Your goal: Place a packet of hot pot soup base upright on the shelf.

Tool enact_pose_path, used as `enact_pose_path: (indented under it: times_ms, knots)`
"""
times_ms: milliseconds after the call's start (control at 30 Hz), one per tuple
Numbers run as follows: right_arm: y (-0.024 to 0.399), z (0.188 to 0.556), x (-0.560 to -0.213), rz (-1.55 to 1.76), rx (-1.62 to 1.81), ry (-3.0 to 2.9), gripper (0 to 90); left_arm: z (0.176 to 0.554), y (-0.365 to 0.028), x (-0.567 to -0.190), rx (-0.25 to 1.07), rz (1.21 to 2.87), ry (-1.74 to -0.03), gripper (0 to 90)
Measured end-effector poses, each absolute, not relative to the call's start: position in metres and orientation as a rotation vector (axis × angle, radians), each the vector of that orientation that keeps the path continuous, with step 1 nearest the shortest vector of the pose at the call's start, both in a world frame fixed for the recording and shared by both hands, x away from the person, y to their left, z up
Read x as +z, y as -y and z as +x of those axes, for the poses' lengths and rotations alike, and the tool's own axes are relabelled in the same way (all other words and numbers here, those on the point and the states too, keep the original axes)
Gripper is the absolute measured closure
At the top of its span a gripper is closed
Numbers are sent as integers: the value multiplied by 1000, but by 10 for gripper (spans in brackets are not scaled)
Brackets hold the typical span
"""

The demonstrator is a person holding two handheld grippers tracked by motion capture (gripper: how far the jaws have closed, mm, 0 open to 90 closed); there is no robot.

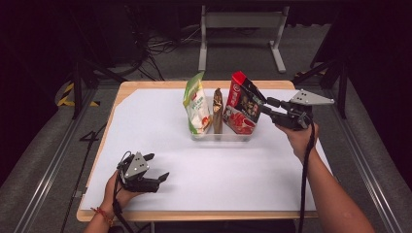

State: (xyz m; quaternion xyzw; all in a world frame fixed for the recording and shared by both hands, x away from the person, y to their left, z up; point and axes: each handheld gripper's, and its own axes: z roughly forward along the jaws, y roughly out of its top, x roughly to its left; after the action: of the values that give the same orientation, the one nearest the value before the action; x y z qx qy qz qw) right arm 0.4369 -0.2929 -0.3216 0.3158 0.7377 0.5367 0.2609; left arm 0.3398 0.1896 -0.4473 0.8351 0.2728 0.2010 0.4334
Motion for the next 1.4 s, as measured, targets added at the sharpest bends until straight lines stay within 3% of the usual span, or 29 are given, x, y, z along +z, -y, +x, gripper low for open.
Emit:
enact_pose_path:
  times_ms: [567,1400]
  knots:
    - [299,422,-330,814,1373,-2053,514,340,-189,-448,499,2082,-681,166]
    - [322,394,-365,784,1246,-2122,283,341,-187,-449,490,2096,-682,163]
